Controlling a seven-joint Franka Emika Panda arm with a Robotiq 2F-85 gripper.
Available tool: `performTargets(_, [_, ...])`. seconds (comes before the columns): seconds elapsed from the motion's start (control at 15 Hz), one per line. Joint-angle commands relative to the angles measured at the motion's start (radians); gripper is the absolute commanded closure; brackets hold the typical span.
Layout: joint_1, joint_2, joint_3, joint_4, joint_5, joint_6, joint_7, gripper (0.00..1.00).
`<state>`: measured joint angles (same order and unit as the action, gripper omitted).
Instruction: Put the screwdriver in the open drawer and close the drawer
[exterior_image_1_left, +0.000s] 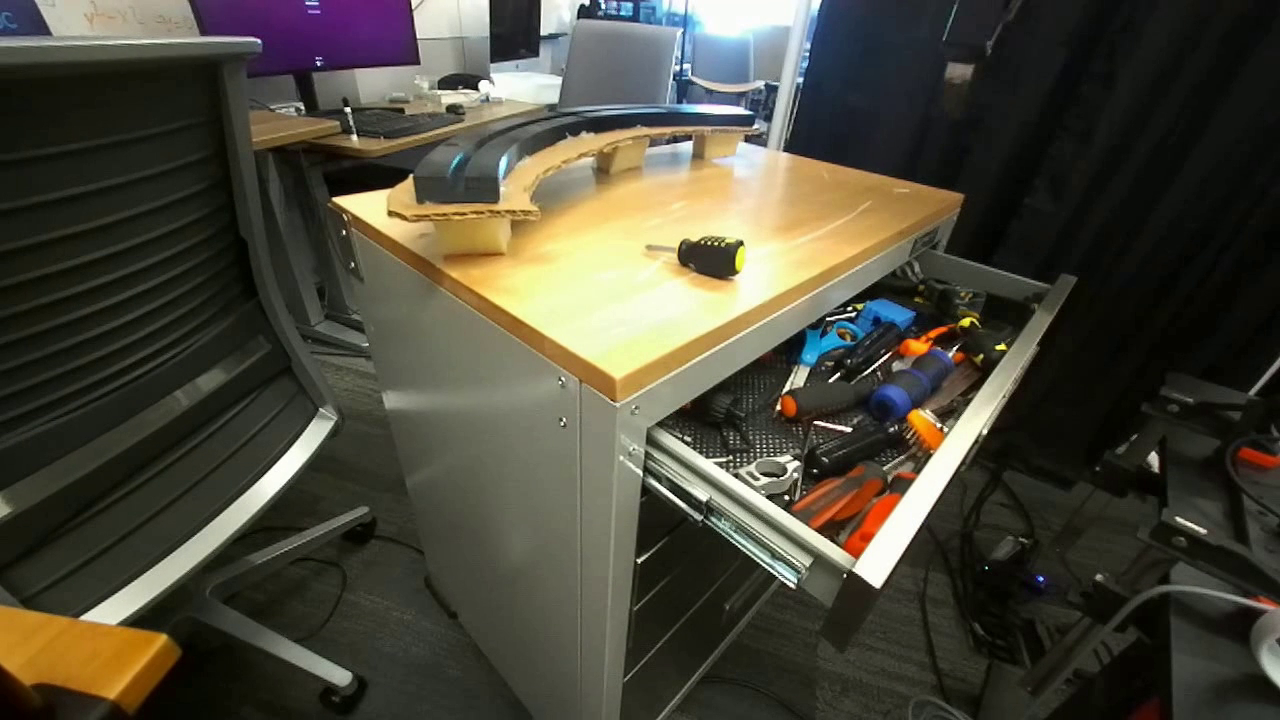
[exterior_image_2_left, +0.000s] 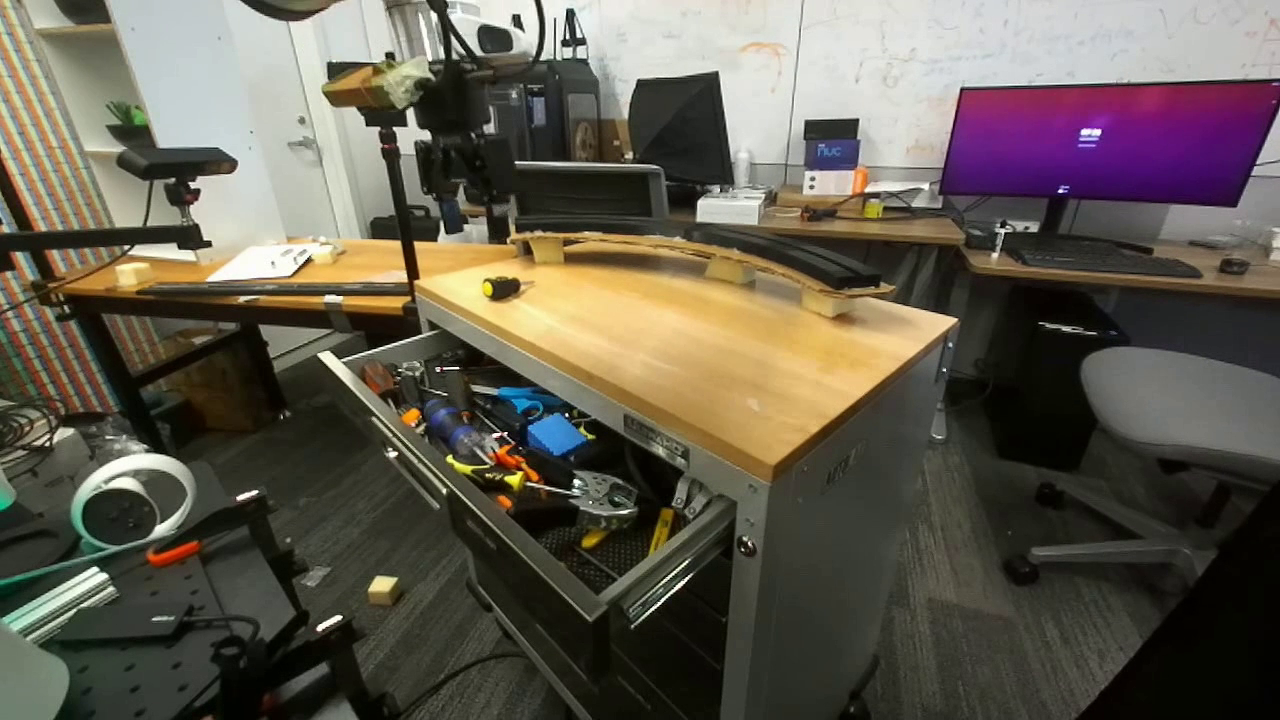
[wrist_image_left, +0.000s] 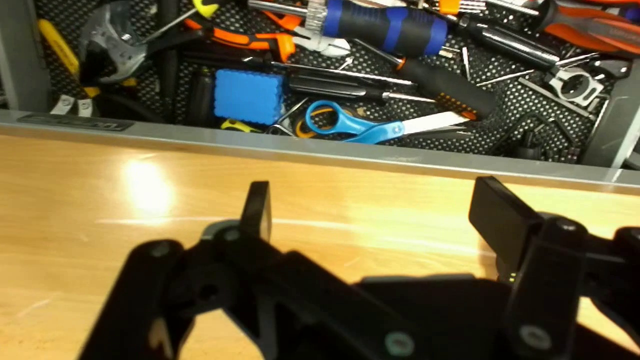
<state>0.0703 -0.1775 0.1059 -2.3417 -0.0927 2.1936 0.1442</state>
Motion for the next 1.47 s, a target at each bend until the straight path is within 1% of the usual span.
performTargets(0.0, [0.044, 0.109, 0.027, 0.005, 0.109, 0.109, 0.023, 0.0])
performTargets(0.13, [0.074, 0.185, 0.046, 0.046, 0.206, 0.115, 0.01, 0.0])
performTargets(0.27, [0.098, 0.241, 0.068, 0.078, 0.274, 0.139, 0.003, 0.0])
performTargets(0.33, [0.11, 0.263, 0.08, 0.092, 0.289, 0.165, 0.006, 0.0])
performTargets(0.4, [0.123, 0.279, 0.092, 0.096, 0.287, 0.205, 0.008, 0.0])
performTargets(0.6, [0.16, 0.323, 0.103, 0.097, 0.175, 0.373, 0.054, 0.0])
performTargets(0.8, [0.199, 0.355, 0.068, 0.078, -0.029, 0.541, 0.152, 0.0])
performTargets(0.93, [0.234, 0.358, 0.018, 0.073, -0.204, 0.621, 0.26, 0.0])
performTargets(1.0, [0.269, 0.359, -0.032, 0.073, -0.294, 0.651, 0.306, 0.0])
performTargets(1.13, [0.361, 0.362, -0.162, 0.088, -0.473, 0.685, 0.394, 0.0])
performTargets(1.2, [0.394, 0.37, -0.216, 0.1, -0.561, 0.687, 0.446, 0.0])
performTargets(1.27, [0.413, 0.38, -0.248, 0.11, -0.647, 0.691, 0.509, 0.25])
performTargets(1.33, [0.409, 0.385, -0.255, 0.108, -0.734, 0.695, 0.585, 0.27])
performTargets(1.4, [0.415, 0.39, -0.263, 0.107, -0.763, 0.684, 0.62, 0.34])
